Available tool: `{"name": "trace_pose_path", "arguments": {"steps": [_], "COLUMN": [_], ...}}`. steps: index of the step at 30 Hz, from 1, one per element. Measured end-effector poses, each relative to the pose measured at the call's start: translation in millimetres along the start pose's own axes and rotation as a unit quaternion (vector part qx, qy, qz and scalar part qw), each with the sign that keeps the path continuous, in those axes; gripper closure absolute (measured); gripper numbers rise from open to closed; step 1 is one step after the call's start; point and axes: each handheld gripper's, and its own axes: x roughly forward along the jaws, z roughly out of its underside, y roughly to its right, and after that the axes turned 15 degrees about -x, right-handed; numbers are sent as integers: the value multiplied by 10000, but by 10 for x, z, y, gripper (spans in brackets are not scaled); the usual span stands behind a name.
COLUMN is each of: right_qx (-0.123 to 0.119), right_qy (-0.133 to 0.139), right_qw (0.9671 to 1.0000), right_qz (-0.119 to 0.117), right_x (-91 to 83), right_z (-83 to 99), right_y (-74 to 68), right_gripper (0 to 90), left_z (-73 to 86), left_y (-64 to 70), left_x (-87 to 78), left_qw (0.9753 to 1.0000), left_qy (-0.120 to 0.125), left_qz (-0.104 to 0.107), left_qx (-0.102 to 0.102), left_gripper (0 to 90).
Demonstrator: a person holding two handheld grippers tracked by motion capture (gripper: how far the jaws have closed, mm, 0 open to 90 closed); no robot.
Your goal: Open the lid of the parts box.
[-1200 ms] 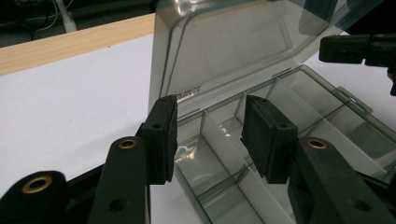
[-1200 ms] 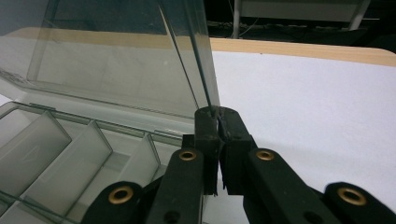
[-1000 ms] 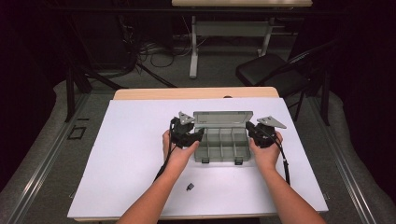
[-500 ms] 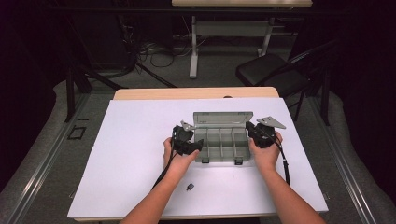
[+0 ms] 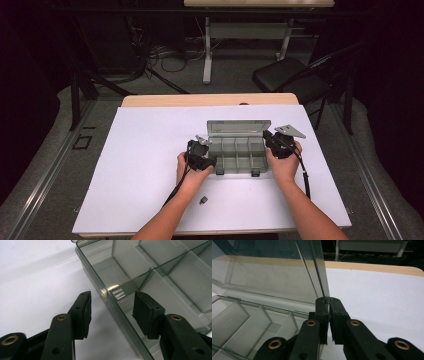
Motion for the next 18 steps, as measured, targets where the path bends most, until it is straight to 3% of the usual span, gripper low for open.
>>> {"name": "trace_pose_path", "arguments": {"steps": [15,18], "right_qx": [50,63], "right_qy": [55,38], "right_qw": [10000,10000], "right_qz": [31,42], "right_x": [11,12], "right_z": [-14,-19], "right_y": [-7,-8], "right_gripper": [845,848], "left_z": [41,53], "left_y": [1,22], "left_x": [79,102], "left_qw": [10000,9999], "left_qy": [39,21], "left_qz": [-36,-82], "left_qx": [2,107], "left_gripper": [602,627]}}
